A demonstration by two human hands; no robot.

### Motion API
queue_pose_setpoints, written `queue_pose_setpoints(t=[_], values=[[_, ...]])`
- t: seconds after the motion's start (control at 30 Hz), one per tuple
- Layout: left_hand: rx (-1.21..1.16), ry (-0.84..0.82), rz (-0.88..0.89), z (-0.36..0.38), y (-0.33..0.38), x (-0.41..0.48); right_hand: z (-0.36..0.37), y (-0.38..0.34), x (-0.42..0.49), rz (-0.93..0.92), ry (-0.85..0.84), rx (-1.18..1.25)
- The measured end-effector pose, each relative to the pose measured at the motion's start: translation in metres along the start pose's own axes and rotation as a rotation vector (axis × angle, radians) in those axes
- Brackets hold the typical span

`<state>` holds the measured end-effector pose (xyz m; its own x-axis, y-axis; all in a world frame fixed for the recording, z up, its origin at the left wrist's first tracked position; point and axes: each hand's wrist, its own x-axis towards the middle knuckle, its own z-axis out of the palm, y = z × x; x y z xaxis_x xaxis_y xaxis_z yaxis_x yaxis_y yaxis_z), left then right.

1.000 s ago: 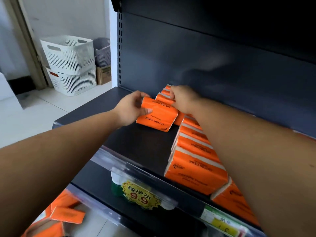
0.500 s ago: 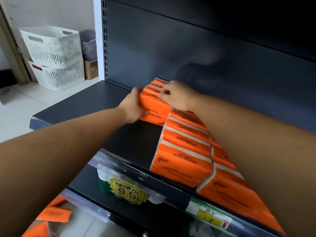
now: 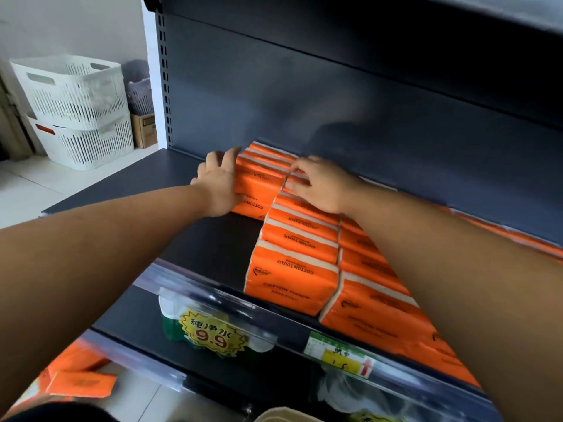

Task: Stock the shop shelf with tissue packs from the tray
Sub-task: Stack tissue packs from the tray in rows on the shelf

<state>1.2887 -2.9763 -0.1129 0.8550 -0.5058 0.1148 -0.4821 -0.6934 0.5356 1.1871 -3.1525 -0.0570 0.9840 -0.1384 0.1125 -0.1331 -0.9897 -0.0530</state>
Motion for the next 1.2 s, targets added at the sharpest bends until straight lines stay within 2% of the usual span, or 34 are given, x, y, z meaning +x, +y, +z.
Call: queue_pose_setpoints(t=[0.23,0.5,0.77,0.93,1.07,1.2], values=[[0.146,0.065,0.106,-0.03,0.052,-0.028,-0.033,0.03,-0.064,0.059,0.01,-0.059],[0.216,-0.036,0.311,-0.04,0.118,-0.077,-0.079,0.045,-0.154,0.131,0.006,-0.116],[0.327,-0.145,0.48,-0.003,0.169,-0.144,-0.093,0.049,-0.247,0.216,0.004,-0.141],[0.36,-0.221,0.498,0.007,0.181,-0.175,-0.092,0.062,-0.296,0.284,-0.013,-0.12],[0.36,-0.219,0.518,0.007,0.182,-0.195,-0.087,0.066,-0.325,0.325,-0.006,-0.078],[0.389,-0.217,0.666,0.017,0.176,-0.218,-0.066,0.063,-0.353,0.289,0.003,-0.028]])
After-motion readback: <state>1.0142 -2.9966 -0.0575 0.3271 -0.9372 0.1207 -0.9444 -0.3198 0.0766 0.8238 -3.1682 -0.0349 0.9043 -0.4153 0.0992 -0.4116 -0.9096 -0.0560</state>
